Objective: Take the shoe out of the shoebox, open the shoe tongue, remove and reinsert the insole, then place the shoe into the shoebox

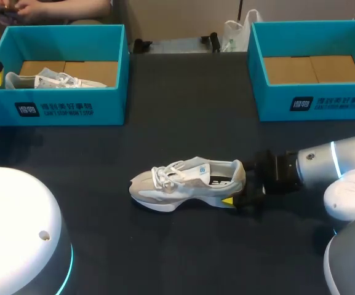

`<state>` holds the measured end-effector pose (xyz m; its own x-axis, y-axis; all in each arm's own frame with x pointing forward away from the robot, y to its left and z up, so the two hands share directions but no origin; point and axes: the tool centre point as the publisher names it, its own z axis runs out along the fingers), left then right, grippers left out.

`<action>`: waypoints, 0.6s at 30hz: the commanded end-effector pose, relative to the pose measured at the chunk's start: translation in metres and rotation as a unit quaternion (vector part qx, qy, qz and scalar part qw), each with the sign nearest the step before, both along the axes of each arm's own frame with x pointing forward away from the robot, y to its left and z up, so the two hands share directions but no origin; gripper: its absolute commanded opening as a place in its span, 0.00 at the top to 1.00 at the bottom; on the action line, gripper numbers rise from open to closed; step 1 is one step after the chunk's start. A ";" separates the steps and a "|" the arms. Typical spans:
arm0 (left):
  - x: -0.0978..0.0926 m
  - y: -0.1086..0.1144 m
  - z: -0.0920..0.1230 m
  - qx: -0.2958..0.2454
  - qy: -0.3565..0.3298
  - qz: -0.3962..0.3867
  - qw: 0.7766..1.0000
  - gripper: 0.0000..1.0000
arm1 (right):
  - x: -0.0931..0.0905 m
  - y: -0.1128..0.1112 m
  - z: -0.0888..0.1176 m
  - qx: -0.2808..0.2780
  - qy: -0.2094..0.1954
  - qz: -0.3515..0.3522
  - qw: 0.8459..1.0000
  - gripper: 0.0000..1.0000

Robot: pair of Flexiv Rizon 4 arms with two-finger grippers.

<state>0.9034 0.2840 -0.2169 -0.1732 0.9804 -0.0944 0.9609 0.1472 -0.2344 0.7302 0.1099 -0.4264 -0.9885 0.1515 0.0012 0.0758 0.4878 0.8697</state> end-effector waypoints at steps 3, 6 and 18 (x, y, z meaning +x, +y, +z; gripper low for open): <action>-0.006 -0.012 0.003 0.010 0.004 0.048 0.999 0.00 | -0.002 0.002 -0.001 -0.001 0.000 0.000 1.000 1.00; -0.007 -0.023 0.006 0.012 0.005 0.117 0.993 0.00 | -0.002 0.002 -0.001 -0.001 0.000 0.000 1.000 1.00; -0.032 -0.093 0.020 0.014 0.001 0.269 0.963 0.00 | -0.002 0.002 -0.001 -0.001 0.000 0.000 1.000 1.00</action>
<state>0.8851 0.2026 -0.1991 -0.6412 0.7652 -0.0572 0.7457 0.6038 -0.2818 0.7302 0.1099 -0.4264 -0.9885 0.1514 0.0012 0.0758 0.4878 0.8697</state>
